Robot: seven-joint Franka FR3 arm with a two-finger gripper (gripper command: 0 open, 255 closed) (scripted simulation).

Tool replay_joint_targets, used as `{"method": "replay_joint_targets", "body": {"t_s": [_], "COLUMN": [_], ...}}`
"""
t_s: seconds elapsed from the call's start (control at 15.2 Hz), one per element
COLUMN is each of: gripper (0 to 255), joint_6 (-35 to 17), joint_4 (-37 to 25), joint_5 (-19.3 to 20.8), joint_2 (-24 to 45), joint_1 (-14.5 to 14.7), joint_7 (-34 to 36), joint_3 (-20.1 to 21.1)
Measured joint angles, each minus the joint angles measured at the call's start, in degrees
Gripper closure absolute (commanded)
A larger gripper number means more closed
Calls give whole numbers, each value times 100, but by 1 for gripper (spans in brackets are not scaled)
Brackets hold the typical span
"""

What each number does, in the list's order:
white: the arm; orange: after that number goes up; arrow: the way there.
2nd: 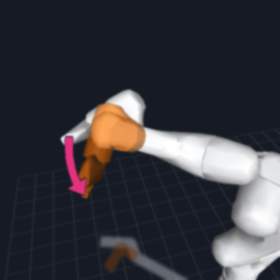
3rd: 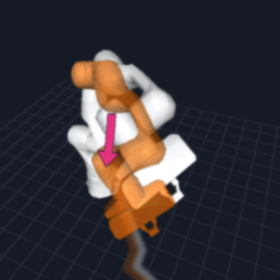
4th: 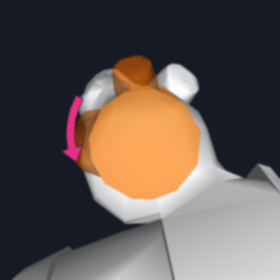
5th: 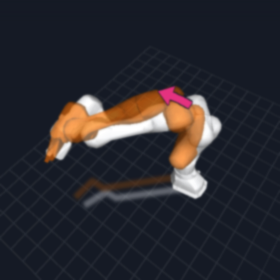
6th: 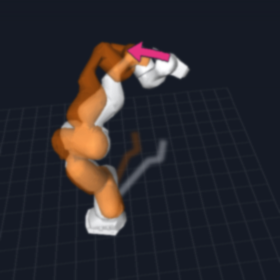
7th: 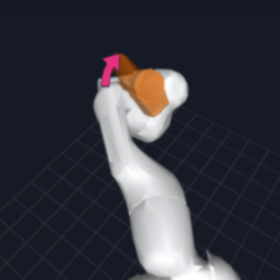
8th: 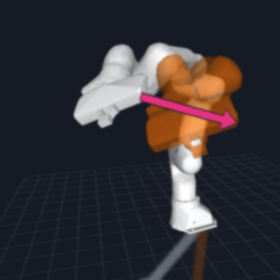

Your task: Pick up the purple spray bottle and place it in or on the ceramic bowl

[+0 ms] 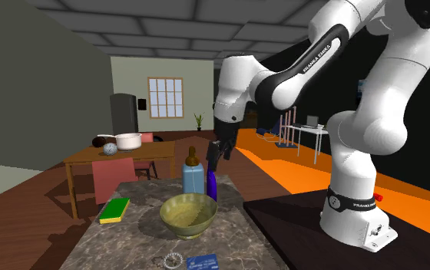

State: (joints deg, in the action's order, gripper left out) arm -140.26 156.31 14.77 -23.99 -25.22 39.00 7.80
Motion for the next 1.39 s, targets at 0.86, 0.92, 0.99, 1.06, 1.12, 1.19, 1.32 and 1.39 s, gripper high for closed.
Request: {"method": "replay_joint_targets", "body": {"t_s": [0.86, 0.92, 0.99, 1.06, 1.12, 1.19, 1.32, 1.39], "gripper": [0, 0, 0, 0, 0, 0, 0, 0], "joint_6": [-1586, -1636, -1676, -1721, -1767, -1795, -1817, -1821], "joint_4": [-307, -344, -383, -420, -489, -516, -532, -534], "joint_5": [2922, 3087, 3227, 3401, 3598, 3714, 3806, 3818], "joint_2": [2129, 2237, 2333, 2445, 2586, 2658, 2709, 2716], "joint_1": [-1921, -1956, -1986, -2007, -2035, -2045, -2049, -2051], "joint_7": [3964, 4094, 4192, 4339, 4481, 4569, 4642, 4649], "joint_3": [477, 463, 444, 429, 396, 376, 361, 358]}}
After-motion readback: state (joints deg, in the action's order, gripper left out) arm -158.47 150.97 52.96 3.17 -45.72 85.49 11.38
